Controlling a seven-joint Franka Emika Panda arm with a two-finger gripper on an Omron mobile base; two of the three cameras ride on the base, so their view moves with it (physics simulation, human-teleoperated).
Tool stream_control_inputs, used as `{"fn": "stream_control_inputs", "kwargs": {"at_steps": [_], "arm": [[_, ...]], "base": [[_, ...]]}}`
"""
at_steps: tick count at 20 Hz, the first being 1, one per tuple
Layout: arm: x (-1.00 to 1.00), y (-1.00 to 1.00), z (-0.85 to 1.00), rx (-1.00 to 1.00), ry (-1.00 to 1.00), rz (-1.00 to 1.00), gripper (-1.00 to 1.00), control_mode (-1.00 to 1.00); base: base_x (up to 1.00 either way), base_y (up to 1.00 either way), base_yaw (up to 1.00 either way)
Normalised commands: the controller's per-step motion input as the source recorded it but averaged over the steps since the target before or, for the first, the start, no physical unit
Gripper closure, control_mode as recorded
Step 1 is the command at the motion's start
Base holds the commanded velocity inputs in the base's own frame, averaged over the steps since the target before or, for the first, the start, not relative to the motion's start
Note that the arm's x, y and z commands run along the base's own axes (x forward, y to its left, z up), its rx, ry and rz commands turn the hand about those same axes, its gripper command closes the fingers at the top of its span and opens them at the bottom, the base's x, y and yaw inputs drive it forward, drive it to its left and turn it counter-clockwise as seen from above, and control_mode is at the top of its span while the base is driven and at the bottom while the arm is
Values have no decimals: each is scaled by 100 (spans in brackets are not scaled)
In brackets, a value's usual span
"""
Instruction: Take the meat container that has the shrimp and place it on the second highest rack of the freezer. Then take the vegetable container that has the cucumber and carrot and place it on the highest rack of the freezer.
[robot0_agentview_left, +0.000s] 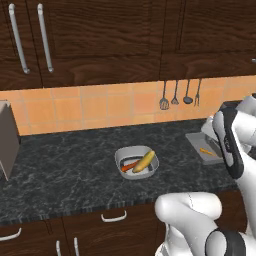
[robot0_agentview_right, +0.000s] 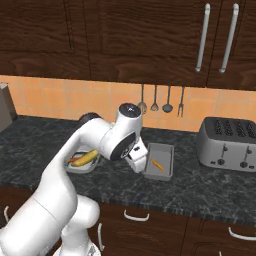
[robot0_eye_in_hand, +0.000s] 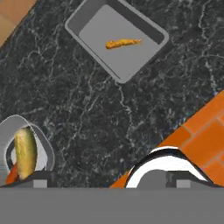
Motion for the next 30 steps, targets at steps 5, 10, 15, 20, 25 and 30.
{"fn": "stream_control_inputs", "kwargs": {"at_steps": [5, 10, 15, 20, 25, 30], "arm": [[14, -85, -38, 26, 13, -48, -100, -100], [27, -55, -60, 2, 14, -45, -100, -100], [22, -22, -34, 5, 2, -14, -100, -100], [34, -11, -8, 14, 1, 0, -100, -100], [30, 0, -30, 2, 2, 0, -100, -100], [24, -3, -32, 0, 0, 0, -100, -100]], "base": [[0, 0, 0], [0, 0, 0], [0, 0, 0], [0, 0, 0], [0, 0, 0], [0, 0, 0]]}}
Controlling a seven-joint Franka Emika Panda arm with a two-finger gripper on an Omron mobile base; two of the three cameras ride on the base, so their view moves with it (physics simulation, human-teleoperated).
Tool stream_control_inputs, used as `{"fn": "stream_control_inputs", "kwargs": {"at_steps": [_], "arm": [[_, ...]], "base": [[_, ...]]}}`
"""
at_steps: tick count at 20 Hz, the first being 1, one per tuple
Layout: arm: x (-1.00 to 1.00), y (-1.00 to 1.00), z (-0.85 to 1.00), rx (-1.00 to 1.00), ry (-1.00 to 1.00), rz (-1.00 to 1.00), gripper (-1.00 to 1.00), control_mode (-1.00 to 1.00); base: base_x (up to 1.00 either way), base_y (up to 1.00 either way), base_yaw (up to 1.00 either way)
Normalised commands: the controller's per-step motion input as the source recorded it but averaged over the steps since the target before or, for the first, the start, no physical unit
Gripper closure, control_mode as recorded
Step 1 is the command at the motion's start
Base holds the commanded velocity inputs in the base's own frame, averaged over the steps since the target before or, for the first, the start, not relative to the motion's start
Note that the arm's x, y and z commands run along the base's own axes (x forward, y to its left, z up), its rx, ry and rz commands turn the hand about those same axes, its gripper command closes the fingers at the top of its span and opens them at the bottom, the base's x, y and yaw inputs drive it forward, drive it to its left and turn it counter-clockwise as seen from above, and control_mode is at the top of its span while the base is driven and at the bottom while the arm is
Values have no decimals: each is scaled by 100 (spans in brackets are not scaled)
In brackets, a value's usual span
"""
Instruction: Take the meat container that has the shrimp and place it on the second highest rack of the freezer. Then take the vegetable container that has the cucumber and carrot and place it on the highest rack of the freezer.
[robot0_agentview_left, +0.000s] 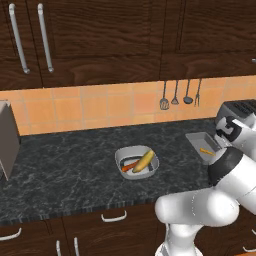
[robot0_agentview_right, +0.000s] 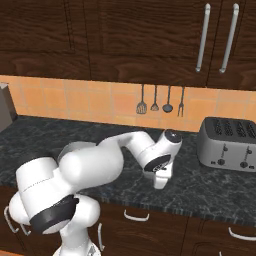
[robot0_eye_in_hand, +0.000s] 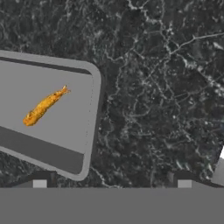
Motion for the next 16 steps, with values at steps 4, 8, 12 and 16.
{"fn": "stream_control_inputs", "kwargs": {"at_steps": [4, 8, 12, 16], "arm": [[21, -13, -27, 1, 2, 0, -100, -100], [25, -5, -21, 0, 6, 0, -100, -100], [21, -21, -37, 1, 1, 0, -100, -100], [14, -6, -36, 0, 0, 0, -100, -100]], "base": [[0, 0, 0], [0, 0, 0], [0, 0, 0], [0, 0, 0]]}}
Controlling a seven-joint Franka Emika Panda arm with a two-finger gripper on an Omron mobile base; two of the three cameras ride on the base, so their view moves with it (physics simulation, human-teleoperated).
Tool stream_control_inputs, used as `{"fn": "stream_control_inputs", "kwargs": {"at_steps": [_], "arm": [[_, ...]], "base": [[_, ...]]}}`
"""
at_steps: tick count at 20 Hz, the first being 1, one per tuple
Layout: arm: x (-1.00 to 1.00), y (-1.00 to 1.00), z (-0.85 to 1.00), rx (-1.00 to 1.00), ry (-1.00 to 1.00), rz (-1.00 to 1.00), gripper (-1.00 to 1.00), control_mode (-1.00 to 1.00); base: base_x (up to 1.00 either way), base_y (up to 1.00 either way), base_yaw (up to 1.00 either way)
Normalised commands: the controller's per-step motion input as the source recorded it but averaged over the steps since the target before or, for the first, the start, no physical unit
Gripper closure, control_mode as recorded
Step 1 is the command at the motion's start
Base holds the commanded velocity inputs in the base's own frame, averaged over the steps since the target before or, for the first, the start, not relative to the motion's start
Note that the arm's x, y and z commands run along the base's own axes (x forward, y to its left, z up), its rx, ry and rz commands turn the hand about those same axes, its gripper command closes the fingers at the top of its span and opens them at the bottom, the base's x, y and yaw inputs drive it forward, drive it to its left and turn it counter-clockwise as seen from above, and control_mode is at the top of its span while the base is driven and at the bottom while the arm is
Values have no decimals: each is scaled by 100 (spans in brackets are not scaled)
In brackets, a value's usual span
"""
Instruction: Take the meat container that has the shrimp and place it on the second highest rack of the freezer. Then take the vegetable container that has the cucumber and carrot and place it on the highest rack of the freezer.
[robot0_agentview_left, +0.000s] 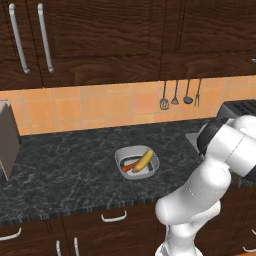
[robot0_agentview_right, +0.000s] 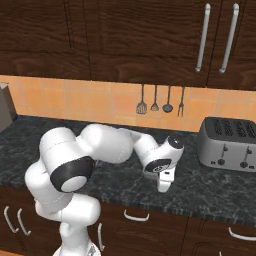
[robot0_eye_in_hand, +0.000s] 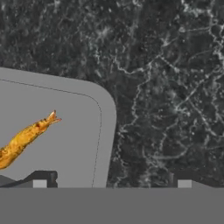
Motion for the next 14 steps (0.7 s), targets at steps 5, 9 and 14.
{"fn": "stream_control_inputs", "kwargs": {"at_steps": [5, 9, 14], "arm": [[15, 0, -21, 1, 0, 0, -100, -100], [27, 0, -10, 4, 1, 0, -100, -100], [16, 0, -13, 2, 0, 0, -100, -100]], "base": [[0, 0, 0], [0, 0, 0], [0, 0, 0]]}}
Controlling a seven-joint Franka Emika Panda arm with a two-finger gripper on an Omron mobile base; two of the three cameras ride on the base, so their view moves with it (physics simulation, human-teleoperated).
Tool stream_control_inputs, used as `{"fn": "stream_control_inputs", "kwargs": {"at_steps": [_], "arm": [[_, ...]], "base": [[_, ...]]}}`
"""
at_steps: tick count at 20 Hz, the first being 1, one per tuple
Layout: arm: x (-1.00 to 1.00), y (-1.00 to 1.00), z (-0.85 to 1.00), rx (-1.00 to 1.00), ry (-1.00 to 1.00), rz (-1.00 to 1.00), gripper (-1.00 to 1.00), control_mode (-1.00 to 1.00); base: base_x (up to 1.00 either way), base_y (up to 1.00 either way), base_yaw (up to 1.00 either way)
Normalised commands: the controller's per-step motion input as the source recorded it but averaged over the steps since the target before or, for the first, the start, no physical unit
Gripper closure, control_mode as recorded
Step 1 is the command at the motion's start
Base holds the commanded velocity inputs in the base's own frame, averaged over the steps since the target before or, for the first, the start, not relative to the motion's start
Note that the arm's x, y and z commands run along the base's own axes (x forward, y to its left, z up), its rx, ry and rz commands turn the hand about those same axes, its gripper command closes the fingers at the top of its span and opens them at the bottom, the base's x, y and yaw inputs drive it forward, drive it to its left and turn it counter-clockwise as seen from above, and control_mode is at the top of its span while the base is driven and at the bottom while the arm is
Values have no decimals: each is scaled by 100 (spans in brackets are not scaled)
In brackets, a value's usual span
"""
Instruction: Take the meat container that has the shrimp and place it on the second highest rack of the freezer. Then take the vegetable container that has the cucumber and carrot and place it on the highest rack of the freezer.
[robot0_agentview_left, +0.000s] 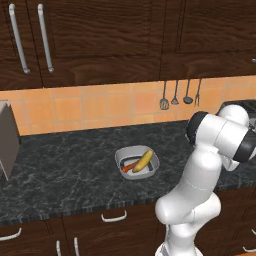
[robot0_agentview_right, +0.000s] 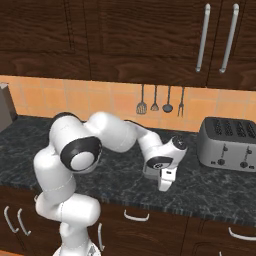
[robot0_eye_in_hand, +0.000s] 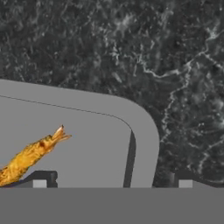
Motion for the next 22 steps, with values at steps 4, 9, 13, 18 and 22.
{"fn": "stream_control_inputs", "kwargs": {"at_steps": [4, 9, 13, 18, 22], "arm": [[6, 0, -19, 0, 0, 0, 100, -100], [0, 0, -12, 0, 0, 0, 100, -100], [-18, 0, 3, 0, 0, -6, 100, -100], [-34, 4, 63, -15, -10, -12, 100, -100], [-52, 64, 86, -33, -10, -7, 100, -100]], "base": [[0, 0, 0], [0, 0, 0], [0, 0, 0], [0, 0, 0], [0, 0, 0]]}}
